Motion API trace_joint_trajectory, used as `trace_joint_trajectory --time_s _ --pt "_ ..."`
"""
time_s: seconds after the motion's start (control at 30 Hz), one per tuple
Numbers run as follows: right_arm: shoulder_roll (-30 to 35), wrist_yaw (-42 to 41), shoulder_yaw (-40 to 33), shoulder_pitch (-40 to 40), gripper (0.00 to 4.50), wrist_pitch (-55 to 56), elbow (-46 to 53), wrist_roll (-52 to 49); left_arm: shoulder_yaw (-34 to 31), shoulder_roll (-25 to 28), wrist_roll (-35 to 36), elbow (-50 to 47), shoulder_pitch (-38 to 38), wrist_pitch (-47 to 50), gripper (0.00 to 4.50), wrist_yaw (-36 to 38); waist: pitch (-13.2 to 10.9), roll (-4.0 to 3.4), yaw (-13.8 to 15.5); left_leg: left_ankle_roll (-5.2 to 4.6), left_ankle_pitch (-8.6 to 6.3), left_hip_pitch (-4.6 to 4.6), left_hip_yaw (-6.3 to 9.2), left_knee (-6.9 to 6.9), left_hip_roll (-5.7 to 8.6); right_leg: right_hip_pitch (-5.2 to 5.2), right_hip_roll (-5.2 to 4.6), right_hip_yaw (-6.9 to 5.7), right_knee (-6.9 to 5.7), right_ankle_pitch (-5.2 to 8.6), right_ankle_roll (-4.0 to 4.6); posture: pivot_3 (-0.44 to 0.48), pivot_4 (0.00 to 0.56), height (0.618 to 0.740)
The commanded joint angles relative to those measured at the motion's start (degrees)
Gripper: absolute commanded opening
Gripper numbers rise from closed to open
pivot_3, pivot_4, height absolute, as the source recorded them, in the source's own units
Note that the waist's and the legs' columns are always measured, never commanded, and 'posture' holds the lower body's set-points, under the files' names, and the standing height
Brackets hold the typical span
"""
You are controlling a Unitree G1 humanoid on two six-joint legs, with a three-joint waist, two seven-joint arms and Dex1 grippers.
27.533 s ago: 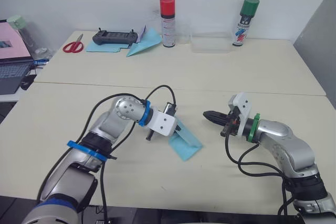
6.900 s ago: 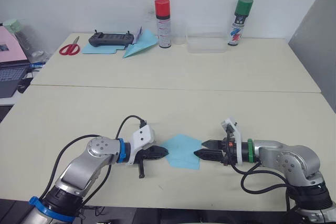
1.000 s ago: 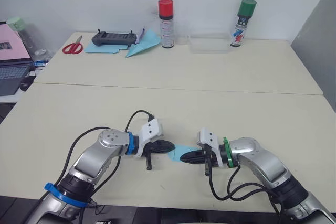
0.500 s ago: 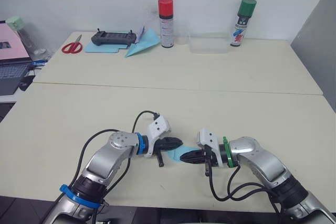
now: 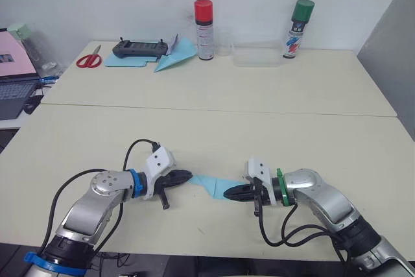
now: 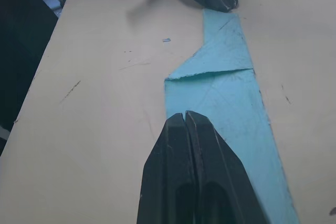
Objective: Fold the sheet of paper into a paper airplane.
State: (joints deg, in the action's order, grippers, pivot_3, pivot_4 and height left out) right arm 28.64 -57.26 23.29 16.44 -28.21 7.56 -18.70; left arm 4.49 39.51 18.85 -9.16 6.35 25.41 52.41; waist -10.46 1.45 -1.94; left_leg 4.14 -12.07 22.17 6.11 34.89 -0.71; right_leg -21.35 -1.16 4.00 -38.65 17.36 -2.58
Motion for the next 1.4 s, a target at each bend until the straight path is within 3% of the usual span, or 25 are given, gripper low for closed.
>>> trace_joint_trajectory --time_s 0.03,0.1,0.33,0.5,0.53,0.6,0.7,1.07,1.4 --pt "-0.39 0.51 -8.4 0.95 0.2 -3.93 4.66 -7.6 -6.23 1.32 4.25 -2.93 1.24 1.1 0.0 0.65 -0.07 0.04 -0.01 0.0 0.02 0.27 0.04 0.04 -0.01 -0.2 0.03 -0.03 -0.05 -0.02 -0.02 0.0 0.15 0.74" --pt "1.03 -0.27 -12.94 1.44 0.62 -6.98 8.66 -12.45 -8.65 4.23 6.78 -5.83 0.63 1.98 0.52 3.75 -0.12 0.05 -0.01 0.12 0.1 0.81 0.05 0.1 0.02 -0.76 0.06 -0.03 -0.25 -0.35 -0.45 0.0 0.15 0.74" --pt "12.0 -4.42 -18.66 -3.52 3.08 -10.81 19.45 -17.22 -12.28 11.51 11.9 -15.89 -5.1 2.26 2.57 11.37 -0.24 -0.05 0.06 0.27 -0.1 0.95 0.08 -0.13 0.02 -0.9 0.02 -0.17 -0.18 -0.15 -0.19 0.0 0.15 0.74" --pt "17.13 -7.5 -16.45 -11.21 3.09 -4.76 23.22 -13.69 -13.08 11.1 8.71 -19.73 -9.92 -5.9 4.16 12.44 -0.25 -0.04 0.13 0.24 -0.18 0.94 0.05 -0.13 0.0 -0.87 0.02 -0.18 -0.1 -0.05 -0.22 0.0 0.15 0.74" --pt "17.07 -7.55 -15.69 -12.18 2.88 -3.45 22.93 -12.67 -13.24 10.58 8.34 -19.46 -10.65 -7.22 4.48 12.2 -0.25 -0.04 0.12 0.24 -0.18 0.93 0.03 -0.12 0.0 -0.86 0.02 -0.16 -0.09 0.07 -0.34 0.0 0.15 0.74" --pt "16.79 -7.44 -14.65 -12.98 2.5 -1.7 22.34 -11.25 -13.27 10.11 7.53 -18.77 -11.62 -9.87 4.5 12.33 -0.27 -0.03 0.0 0.24 -0.18 0.86 -0.05 -0.09 -0.04 -0.82 0.02 -0.13 -0.1 0.08 -0.32 0.0 0.15 0.74" --pt "15.63 -6.23 -12.14 -13.1 1.4 2.0 20.9 -7.17 -12.88 9.57 5.36 -18.25 -13.24 -15.31 4.5 12.85 -0.28 -0.03 0.0 0.24 -0.16 0.8 -0.11 -0.01 -0.04 -0.81 0.03 -0.05 -0.16 0.03 -0.26 0.0 0.15 0.74" --pt "6.05 -1.08 -5.18 -7.04 1.4 17.97 7.18 7.12 -11.26 9.06 6.99 -22.21 -13.01 -13.5 4.5 10.0 -0.28 0.03 0.06 0.25 -0.15 0.78 -0.07 0.01 -0.04 -0.76 0.07 -0.07 -0.19 -0.05 -0.37 0.0 0.15 0.74" --pt "2.27 1.72 -2.77 -2.51 1.4 22.92 -1.39 14.63 -9.13 8.13 7.11 -24.98 -11.14 -9.74 4.5 6.83 -0.29 0.02 0.05 0.25 -0.15 0.74 -0.05 0.04 -0.04 -0.73 0.09 -0.07 -0.26 -0.06 -0.35 0.0 0.15 0.74"
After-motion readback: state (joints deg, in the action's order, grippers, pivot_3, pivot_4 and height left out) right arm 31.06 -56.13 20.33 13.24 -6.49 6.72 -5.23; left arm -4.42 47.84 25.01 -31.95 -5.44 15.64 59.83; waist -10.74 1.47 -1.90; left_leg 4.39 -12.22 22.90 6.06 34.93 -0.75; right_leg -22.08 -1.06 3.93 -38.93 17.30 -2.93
